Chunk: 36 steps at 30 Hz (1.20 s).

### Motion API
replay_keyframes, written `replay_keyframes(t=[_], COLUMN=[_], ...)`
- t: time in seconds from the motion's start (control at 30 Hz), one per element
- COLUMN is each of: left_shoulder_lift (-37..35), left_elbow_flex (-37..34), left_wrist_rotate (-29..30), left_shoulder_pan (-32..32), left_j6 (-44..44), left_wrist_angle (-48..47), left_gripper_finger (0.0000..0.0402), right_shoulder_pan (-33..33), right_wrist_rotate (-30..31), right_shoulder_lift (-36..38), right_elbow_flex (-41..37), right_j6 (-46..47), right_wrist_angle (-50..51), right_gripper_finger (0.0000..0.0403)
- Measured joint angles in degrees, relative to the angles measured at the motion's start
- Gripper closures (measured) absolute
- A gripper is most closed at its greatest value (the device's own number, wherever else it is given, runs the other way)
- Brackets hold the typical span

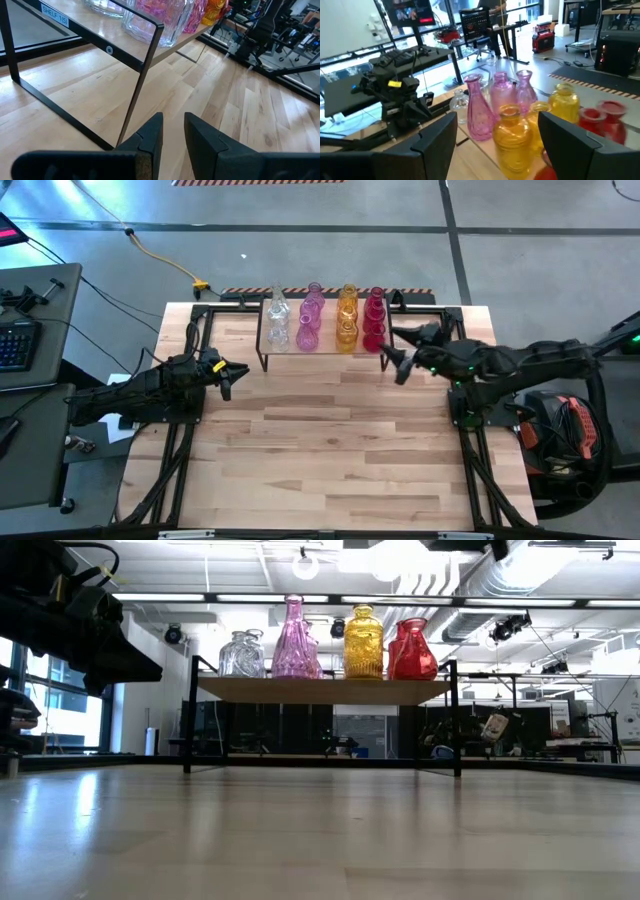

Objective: Sort vases onto shelf
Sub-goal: Adjust the purple vases on the shelf

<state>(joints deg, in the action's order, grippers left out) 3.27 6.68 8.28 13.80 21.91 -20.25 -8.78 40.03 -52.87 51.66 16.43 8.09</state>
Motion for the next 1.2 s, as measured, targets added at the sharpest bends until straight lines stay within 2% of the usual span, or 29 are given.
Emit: replay_keyframes(t=[0.17,0.47,0.6,0.73,0.87,1.2], left_shoulder_lift=[0.0,0.0,0.0,0.0,0.0,0.0], left_elbow_flex=[0.0,0.0,0.0,0.0,0.0,0.0], left_wrist_rotate=[0.0,0.0,0.0,0.0,0.0,0.0], left_shoulder_pan=[0.0,0.0,0.0,0.0,0.0,0.0], left_j6=[0.0,0.0,0.0,0.0,0.0,0.0], left_wrist_angle=[0.0,0.0,0.0,0.0,0.0,0.0], left_gripper_finger=[0.0332,0.0332,0.0332,0.0332,0.0332,0.0332], right_shoulder_pan=[0.0,0.0,0.0,0.0,0.0,0.0], right_wrist_rotate=[-0.8,-13.7,-14.4,-13.9,-18.5,-21.5], right_shoulder_lift=[5.8,16.4,21.0,29.8,36.4,40.2], right_elbow_flex=[0.0,0.0,-1.8,-13.8,-25.5,-42.6], right_j6=[-0.4,-4.9,-4.9,-3.0,0.0,2.2], right_wrist_angle=[5.9,20.5,23.2,12.3,-0.6,-18.8], right_gripper_finger=[0.0142,0.0142,0.0142,0.0142,0.0142,0.0142])
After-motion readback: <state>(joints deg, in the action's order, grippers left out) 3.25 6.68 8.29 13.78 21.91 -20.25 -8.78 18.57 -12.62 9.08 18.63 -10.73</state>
